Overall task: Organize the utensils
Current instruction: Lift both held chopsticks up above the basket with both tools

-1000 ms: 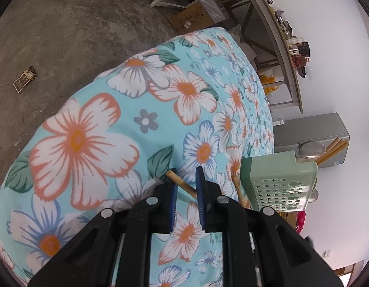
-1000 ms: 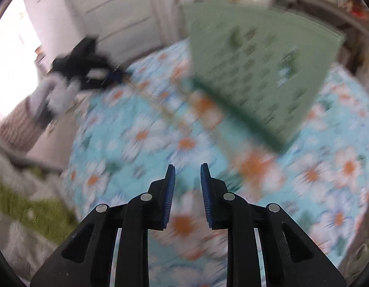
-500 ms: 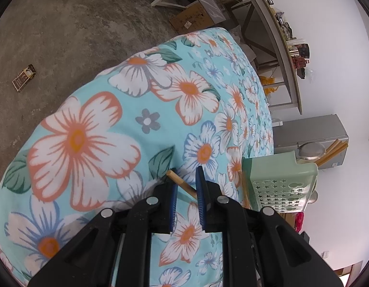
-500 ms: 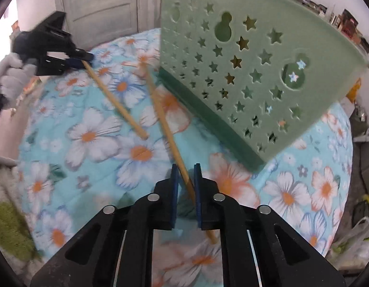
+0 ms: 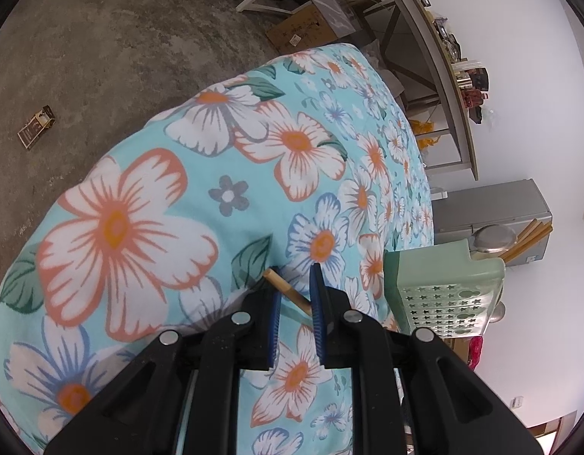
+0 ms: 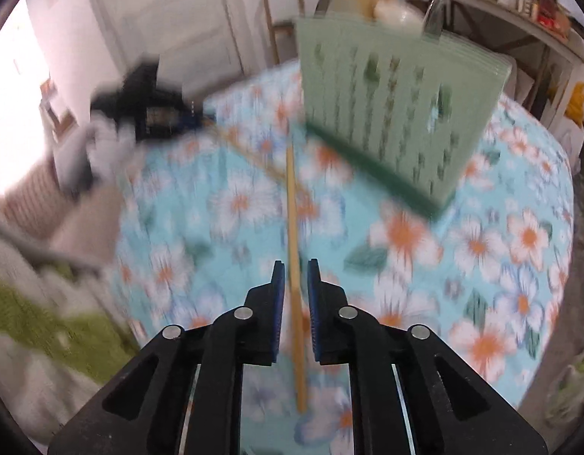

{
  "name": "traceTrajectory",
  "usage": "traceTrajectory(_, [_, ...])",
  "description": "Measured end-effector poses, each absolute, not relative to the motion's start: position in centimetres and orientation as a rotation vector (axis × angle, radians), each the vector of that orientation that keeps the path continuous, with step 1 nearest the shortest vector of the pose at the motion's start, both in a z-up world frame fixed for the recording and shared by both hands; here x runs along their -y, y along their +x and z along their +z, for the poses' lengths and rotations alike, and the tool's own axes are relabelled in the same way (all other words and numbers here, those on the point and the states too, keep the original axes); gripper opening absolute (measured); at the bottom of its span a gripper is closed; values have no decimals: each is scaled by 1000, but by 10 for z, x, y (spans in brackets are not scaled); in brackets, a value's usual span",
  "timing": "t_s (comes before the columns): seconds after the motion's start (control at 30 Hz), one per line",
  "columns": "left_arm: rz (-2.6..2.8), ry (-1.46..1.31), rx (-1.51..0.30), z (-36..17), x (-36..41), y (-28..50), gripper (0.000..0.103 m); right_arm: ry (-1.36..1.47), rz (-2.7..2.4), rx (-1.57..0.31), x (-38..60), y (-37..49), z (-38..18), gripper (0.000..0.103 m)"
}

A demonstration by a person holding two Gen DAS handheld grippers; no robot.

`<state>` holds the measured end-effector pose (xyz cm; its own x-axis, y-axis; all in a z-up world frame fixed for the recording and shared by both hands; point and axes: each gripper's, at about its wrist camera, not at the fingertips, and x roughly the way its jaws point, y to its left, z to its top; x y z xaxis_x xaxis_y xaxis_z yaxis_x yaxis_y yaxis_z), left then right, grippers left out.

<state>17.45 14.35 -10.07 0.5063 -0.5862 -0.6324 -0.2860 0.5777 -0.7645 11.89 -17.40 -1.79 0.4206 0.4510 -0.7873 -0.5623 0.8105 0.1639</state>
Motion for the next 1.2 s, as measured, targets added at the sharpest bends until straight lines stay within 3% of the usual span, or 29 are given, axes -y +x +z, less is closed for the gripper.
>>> traceTrajectory(0.2, [-211,-970,-1058,-100,-142,174,14,-153,615,-899,136,157,-22,14])
traceTrajectory(0.57, [-204,-955,-1047,-99,-141,172,15,93,598,-981,115,210,-46,15])
traceTrajectory(0.83, [-202,-953,-1045,-99,-141,172,15,26,532,-1056,99,223,-62,15])
traceTrajectory(0.9, [-197,-951,-1043,-98,-141,171,15,19,521,-1077,95,227,-67,9])
traceTrajectory(1.2, [-163,-903,-1019,-91,-135,166,16,48,468,-911,115,209,-15,5])
